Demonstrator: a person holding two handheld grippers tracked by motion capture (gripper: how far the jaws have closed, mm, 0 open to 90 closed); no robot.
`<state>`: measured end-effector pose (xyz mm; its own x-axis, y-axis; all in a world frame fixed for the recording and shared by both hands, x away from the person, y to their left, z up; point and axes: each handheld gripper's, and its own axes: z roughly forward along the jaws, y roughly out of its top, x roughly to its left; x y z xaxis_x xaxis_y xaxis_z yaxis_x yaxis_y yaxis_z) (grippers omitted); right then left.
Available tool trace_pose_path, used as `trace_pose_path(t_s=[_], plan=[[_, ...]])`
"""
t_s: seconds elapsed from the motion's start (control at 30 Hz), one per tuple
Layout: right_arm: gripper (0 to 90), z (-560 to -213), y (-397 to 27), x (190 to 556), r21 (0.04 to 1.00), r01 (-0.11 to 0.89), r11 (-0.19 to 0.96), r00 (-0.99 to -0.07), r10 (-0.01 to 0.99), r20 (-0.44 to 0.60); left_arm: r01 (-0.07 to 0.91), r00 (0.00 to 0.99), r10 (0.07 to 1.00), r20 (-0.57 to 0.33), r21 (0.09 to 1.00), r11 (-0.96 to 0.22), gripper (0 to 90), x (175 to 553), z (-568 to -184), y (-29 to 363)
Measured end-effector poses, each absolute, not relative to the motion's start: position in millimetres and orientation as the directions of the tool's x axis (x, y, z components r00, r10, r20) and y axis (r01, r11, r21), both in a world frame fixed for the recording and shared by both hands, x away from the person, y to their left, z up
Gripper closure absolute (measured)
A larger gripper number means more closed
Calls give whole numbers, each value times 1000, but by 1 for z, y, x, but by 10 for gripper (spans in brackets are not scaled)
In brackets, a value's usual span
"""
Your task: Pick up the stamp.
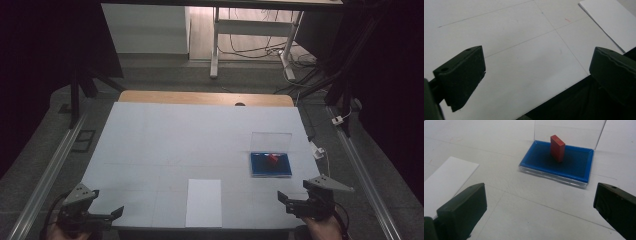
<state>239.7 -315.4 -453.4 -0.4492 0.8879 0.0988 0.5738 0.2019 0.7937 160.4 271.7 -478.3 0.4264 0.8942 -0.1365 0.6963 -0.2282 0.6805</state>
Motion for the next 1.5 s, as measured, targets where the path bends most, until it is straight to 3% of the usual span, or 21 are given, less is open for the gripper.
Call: trace_pose_path(t_s=[1.0,1.5], plan=[[0,-454,-309,243,778,576,250,-483,872,77,700,432,893,-128,672,-243,0,159,-479,271],[0,-448,-305,251,783,531,326,-551,834,27,713,432,894,-120,652,-257,5,159,-481,268]])
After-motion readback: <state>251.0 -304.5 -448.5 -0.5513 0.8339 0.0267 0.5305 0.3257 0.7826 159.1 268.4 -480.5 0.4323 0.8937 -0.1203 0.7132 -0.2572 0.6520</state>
